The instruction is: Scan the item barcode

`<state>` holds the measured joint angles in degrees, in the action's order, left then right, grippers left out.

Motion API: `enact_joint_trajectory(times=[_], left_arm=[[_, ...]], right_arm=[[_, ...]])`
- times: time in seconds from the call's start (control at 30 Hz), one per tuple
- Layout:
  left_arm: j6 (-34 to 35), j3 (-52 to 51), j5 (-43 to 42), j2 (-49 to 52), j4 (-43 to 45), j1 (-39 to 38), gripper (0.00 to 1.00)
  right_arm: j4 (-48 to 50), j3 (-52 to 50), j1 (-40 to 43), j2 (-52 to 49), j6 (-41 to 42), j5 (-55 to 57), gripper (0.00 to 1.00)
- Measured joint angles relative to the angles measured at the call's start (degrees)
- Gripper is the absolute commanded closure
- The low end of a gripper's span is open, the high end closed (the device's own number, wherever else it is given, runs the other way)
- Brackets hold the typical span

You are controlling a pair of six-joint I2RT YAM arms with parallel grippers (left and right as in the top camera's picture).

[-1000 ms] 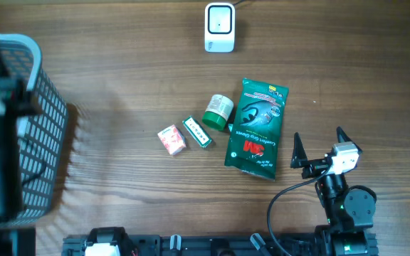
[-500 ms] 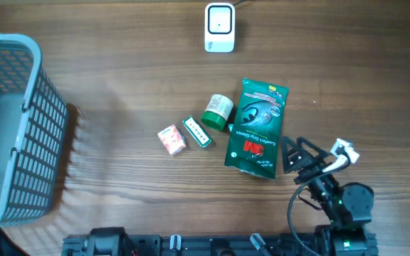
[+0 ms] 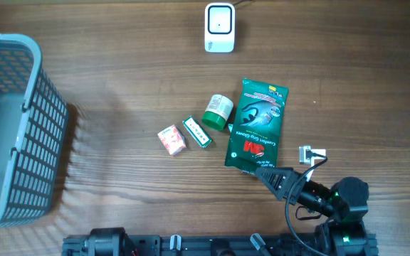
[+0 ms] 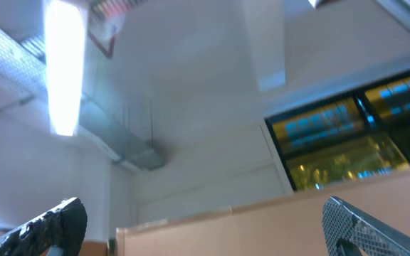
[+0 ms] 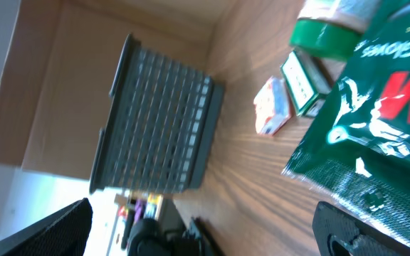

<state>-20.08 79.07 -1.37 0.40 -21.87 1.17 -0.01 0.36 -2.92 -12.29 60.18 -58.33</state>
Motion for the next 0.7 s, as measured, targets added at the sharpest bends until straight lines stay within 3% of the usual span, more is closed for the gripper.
enact_joint_trajectory(times=[0.1,0.2,0.27,0.43,0.57,0.7], left_arm=[[0.31,-0.79,0.39,0.00,-0.76,0.00,0.00],[9.31,-2.64,2.16,0.00,-4.94,-1.11,0.00],[13.03,-7.32,2.86,0.00,-5.29,-4.26,0.00],[17.16,-24.48,6.84,0.09,-6.34,-13.25,0.00],[21.33,-32.54,14.27,0.15,-4.04,-15.91,0.00],[26.27,-42.14,17.09,0.07,-0.02,-15.91,0.00]], right_arm=[[0.07,0.00,0.00,-0.04,-1.70,-1.97,0.00],[-1.25,0.92,0.00,-0.15,-3.48,-0.94,0.01],[-8.33,5.70,0.00,-0.66,-5.88,1.60,0.01],[-39.69,24.17,0.00,-9.27,-19.30,18.56,0.00],[-51.41,42.18,0.00,-21.77,-27.08,32.04,0.01],[-59.10,53.94,-3.74,-35.87,-28.55,42.47,0.00]])
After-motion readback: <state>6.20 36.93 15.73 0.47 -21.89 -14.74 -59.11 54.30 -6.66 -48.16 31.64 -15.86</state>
